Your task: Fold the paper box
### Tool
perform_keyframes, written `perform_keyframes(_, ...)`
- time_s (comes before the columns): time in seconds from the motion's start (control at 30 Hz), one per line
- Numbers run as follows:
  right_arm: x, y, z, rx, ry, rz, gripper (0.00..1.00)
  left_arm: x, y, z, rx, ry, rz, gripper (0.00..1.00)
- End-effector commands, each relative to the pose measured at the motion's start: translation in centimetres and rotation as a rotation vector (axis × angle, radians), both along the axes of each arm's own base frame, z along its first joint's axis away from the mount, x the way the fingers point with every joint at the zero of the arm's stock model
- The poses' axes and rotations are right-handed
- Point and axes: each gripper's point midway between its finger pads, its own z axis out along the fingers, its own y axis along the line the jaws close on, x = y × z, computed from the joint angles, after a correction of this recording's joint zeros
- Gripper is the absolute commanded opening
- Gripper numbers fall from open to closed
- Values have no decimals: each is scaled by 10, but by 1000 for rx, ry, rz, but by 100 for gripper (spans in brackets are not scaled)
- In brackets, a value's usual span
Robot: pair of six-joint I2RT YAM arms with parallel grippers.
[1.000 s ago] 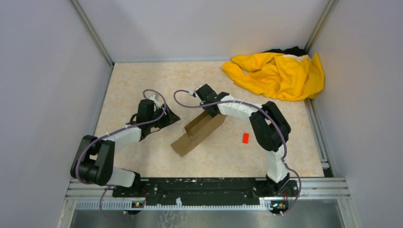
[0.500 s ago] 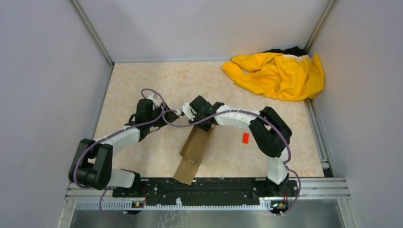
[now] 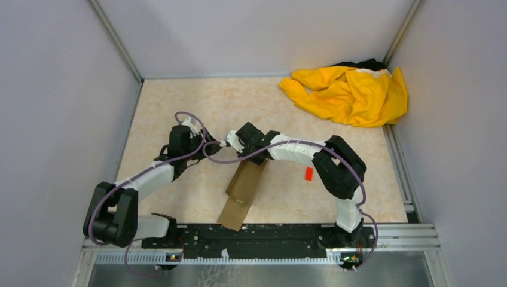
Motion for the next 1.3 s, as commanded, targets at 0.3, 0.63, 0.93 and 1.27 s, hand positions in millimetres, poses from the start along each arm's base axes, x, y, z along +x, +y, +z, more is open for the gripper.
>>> perform_keyframes(0.3, 25, 5, 19, -61, -261, -20, 10, -3, 7, -2, 24, -17, 9, 62)
perform_keyframes(0.63, 34, 6, 9, -92, -316, -15, 9, -1, 8, -4, 34, -12, 14, 62)
perform_keyframes(0.93, 41, 31, 25, 24, -253, -20, 31, 2, 10, -3, 48, -6, 21, 62)
perform_keyframes(1.27, 66, 48, 84, 99, -307, -79, 50, 3, 11, 4, 49, -7, 30, 62)
